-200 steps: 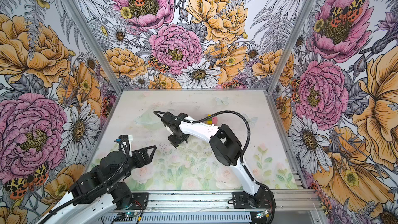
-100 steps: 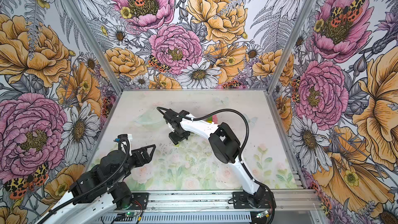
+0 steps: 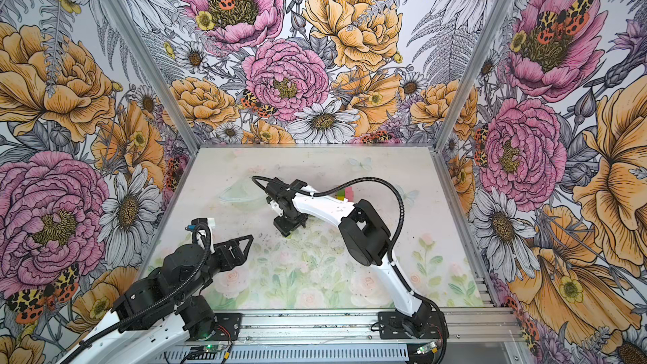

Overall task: Build the wood block tower
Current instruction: 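Lower the right gripper and close it on the light green cube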

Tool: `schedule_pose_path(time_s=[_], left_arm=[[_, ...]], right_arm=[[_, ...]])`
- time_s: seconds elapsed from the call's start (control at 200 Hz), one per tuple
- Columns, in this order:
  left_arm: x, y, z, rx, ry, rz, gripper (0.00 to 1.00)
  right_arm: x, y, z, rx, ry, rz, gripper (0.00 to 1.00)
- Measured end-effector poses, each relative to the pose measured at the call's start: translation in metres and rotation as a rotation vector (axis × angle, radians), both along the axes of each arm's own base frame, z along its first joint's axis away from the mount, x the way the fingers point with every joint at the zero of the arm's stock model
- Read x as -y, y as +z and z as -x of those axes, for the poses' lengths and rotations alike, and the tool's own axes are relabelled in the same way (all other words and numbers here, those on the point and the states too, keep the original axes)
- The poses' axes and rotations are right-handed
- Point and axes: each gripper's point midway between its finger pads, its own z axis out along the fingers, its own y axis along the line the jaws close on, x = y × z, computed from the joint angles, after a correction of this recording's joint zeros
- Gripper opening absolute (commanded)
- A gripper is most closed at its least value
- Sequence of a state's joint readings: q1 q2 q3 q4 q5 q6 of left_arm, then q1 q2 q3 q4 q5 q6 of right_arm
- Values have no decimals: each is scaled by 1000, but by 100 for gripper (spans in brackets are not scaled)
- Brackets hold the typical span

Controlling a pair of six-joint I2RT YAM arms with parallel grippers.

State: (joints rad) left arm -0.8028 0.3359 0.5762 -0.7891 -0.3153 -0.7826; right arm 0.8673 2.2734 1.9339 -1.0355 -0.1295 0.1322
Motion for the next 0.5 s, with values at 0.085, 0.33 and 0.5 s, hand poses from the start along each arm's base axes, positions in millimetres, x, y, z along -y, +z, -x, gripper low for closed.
schedule_pose_path(time_s=[0.085, 0.33, 0.5], left_arm=[[0, 0, 0, 1, 2, -1, 98], [-1, 1, -2, 2, 9, -7, 98], [-1, 2, -2, 5, 11, -10, 98]], right_arm=[[0, -1, 0, 2, 11, 1, 57], [1, -16, 3, -21, 38, 22, 56], [1, -21, 4, -31, 50, 25, 56]])
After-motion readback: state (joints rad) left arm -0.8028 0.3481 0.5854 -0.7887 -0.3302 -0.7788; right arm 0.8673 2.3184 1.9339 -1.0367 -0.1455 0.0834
